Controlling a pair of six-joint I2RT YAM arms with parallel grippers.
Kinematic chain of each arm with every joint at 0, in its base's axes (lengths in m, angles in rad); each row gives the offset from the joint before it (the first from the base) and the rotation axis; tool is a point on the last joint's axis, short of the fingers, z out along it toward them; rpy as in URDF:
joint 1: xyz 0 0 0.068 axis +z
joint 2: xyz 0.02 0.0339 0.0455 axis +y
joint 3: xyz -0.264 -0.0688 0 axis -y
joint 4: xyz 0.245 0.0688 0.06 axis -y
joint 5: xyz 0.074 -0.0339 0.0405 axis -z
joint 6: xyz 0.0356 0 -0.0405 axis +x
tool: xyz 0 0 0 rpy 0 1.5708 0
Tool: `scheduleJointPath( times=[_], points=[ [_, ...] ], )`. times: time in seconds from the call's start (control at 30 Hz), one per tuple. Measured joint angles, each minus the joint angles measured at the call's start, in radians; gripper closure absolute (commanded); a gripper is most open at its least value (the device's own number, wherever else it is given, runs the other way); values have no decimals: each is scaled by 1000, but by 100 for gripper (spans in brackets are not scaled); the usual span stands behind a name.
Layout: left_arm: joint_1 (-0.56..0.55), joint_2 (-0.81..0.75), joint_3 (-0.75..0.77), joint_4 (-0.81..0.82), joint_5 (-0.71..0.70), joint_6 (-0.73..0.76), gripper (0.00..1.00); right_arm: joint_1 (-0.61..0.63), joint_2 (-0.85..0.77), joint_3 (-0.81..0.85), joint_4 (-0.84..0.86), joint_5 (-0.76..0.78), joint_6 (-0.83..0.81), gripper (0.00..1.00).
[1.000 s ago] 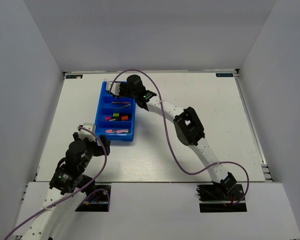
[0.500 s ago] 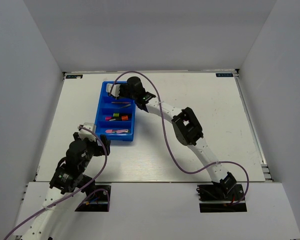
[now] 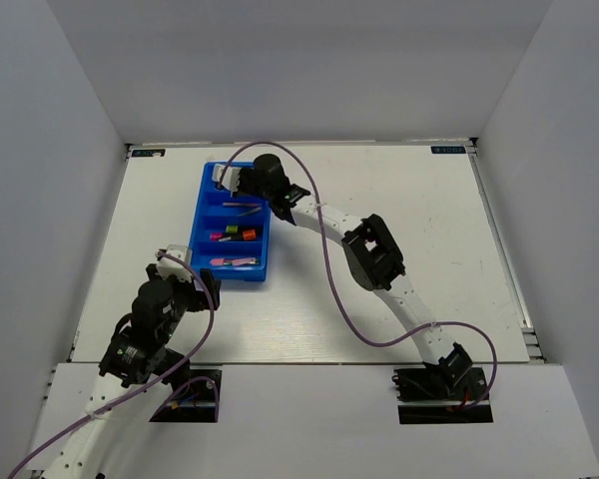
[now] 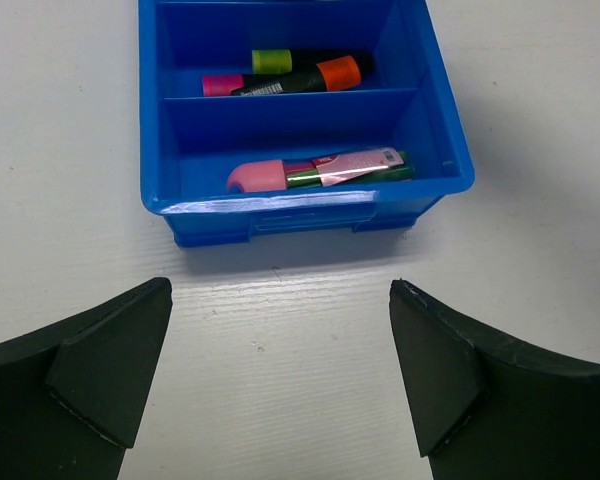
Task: Sort the stationery into containers
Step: Place the stationery in the storage box, then reset both arms
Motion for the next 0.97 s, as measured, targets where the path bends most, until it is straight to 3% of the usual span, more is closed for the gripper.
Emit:
scheduleJointPath(
  times=[0.07, 0.13, 0.17, 0.2, 0.23, 0.27, 0.33, 0.37, 0.4, 0.5, 0.57, 0.67, 0.83, 0.97],
  points=[
    [0, 0, 0, 0, 0, 0, 2, 0, -5, -3, 0, 15, 38, 100],
    [0, 2, -1, 2, 5, -1, 18, 1, -21, -5, -22, 40, 80, 100],
    [0, 3, -4, 9, 10, 0, 56, 2, -37, -5, -48, 52, 115, 100],
    [0, 6, -7, 16, 20, -1, 79, 2, -59, -6, -85, 67, 149, 100],
    [0, 12, -13, 31, 32, 5, 94, 2, -90, -4, -142, 86, 201, 98],
    [0, 18, -19, 40, 42, 5, 100, 2, -128, -3, -208, 98, 254, 87],
    [0, 39, -23, 53, 59, 10, 100, -1, -214, 6, -333, 117, 354, 61],
    [0, 51, -23, 61, 70, 11, 93, -6, -267, 5, -412, 118, 408, 53],
    [0, 66, -23, 71, 86, 14, 77, -12, -319, 4, -480, 114, 449, 44],
    [0, 120, -15, 86, 150, 23, 0, -51, -544, -87, -669, 91, 576, 20],
    [1, 172, 9, 81, 235, 21, 0, -87, -707, -184, -786, 96, 639, 10],
    [1, 271, 70, 83, 337, 23, 0, -135, -932, -377, -863, 172, 693, 10],
    [-1, 406, 144, 103, 472, 11, 0, -142, -1317, -945, -847, 291, 737, 10],
    [-16, 497, 215, 81, 508, 11, 0, -143, -1494, -1211, -855, 364, 768, 10]
  ],
)
